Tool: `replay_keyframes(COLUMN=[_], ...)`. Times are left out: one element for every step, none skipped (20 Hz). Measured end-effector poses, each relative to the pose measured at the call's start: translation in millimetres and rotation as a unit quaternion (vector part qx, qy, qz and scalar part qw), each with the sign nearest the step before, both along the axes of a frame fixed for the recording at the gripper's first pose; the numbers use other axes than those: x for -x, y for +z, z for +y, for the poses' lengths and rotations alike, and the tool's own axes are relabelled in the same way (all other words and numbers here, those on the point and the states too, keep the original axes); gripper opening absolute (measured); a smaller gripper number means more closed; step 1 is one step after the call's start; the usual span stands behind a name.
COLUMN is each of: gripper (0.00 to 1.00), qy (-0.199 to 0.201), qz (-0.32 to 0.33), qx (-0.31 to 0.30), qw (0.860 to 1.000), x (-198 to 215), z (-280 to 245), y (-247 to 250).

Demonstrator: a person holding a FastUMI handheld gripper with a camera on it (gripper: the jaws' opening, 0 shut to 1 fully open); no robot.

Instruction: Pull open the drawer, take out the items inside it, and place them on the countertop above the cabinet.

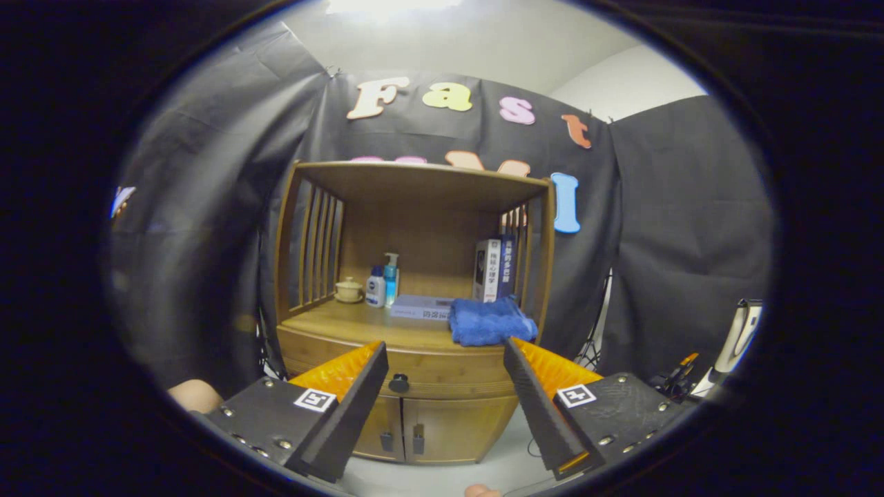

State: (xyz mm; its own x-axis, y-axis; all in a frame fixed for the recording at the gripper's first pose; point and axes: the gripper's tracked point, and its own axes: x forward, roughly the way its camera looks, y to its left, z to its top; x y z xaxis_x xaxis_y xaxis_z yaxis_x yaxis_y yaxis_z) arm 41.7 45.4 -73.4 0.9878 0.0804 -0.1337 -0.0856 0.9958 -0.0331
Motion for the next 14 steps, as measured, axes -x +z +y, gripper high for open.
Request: replay_keyframes(gripper=[1.0, 1.0, 1.0, 1.0, 1.0, 1.0, 1.0, 1.0, 1.0, 1.0, 1.0, 1.0, 1.0, 1.0], qy=[0.008, 0.016, 0.023, 0.03, 0.036, 0.041, 0.044, 0.044, 0.043, 0.044, 0.044, 0.043, 0.043, 0.041], qz=[0.003, 0.007, 0.011, 0.016, 0.019, 0.022, 0.029, 0.039, 0.047, 0.052, 0.059, 0.066, 0.072, 0.079], qx=[0.0, -0.001, -0.003, -0.005, -0.009, -0.017, -0.024, -0.028, -0.028, -0.026, -0.024, -0.022, -0.019, -0.016], qw=[1.0, 1.0, 1.0, 0.999, 0.999, 0.999, 0.998, 0.998, 0.998, 0.997, 0.997, 0.997, 0.996, 0.996], x=[-4, -9, -15, -20, -25, -31, -38, -43, -50, -57, -66, -71, -77, -83], z=[7, 15, 21, 27, 33, 38, 41, 43, 44, 46, 47, 49, 51, 52], y=[-6, -13, -20, -27, -34, -42, -53, -64, -75, -85, -94, -106, -117, -127])
